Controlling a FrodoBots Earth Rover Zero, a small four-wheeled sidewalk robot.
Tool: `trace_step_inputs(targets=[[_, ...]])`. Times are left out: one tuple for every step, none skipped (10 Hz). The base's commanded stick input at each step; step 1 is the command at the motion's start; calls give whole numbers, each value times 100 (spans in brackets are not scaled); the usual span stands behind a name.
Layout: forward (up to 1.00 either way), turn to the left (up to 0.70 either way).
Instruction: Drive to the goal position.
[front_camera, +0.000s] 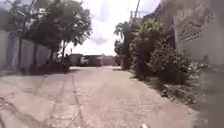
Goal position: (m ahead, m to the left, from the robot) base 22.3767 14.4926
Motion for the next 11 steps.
trace_step_inputs(targets=[[70, 0], [70, 0], [70, 0], [70, 0], [70, 0], [70, 0], [70, 0], [70, 0], [70, 0], [70, 0], [70, 0]])
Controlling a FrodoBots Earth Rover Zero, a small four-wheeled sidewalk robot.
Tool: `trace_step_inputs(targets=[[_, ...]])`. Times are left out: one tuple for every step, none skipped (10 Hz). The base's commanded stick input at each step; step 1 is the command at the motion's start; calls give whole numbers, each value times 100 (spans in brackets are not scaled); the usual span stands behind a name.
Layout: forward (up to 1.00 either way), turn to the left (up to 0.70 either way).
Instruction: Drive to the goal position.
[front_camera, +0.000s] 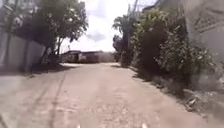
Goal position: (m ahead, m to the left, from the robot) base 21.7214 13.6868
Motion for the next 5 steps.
trace_step_inputs(targets=[[70, 0], [70, 0], [70, 0], [70, 0], [70, 0]])
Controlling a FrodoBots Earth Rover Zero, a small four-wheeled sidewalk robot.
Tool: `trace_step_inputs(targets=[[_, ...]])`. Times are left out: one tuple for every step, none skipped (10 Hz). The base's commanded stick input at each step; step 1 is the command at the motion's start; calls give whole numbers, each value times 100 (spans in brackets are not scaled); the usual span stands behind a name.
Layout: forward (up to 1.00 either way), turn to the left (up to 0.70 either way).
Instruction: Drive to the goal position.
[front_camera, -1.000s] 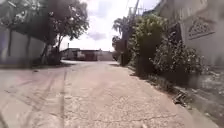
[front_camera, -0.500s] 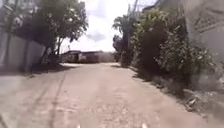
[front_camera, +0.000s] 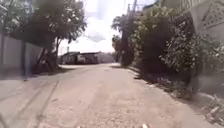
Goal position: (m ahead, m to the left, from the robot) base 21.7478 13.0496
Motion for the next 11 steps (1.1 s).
trace_step_inputs(targets=[[70, 0], [70, 0], [70, 0], [70, 0], [70, 0], [70, 0], [70, 0], [70, 0], [70, 0], [70, 0], [70, 0]])
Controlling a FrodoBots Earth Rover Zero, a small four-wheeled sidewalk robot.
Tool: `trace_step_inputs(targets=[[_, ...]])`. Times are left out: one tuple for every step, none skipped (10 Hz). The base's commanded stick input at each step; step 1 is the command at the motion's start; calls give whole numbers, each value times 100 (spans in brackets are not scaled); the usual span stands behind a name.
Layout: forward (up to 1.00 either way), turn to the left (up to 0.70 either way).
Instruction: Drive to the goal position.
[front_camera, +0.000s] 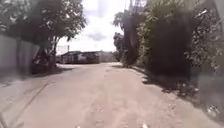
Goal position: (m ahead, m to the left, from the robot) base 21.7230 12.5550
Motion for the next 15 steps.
trace_step_inputs(targets=[[70, 0], [70, 0], [70, 0], [70, 0], [70, -9], [70, -31], [70, -33], [70, -23], [70, -20], [70, -11], [70, 0], [70, 0], [70, 0], [70, 0], [70, 0]])
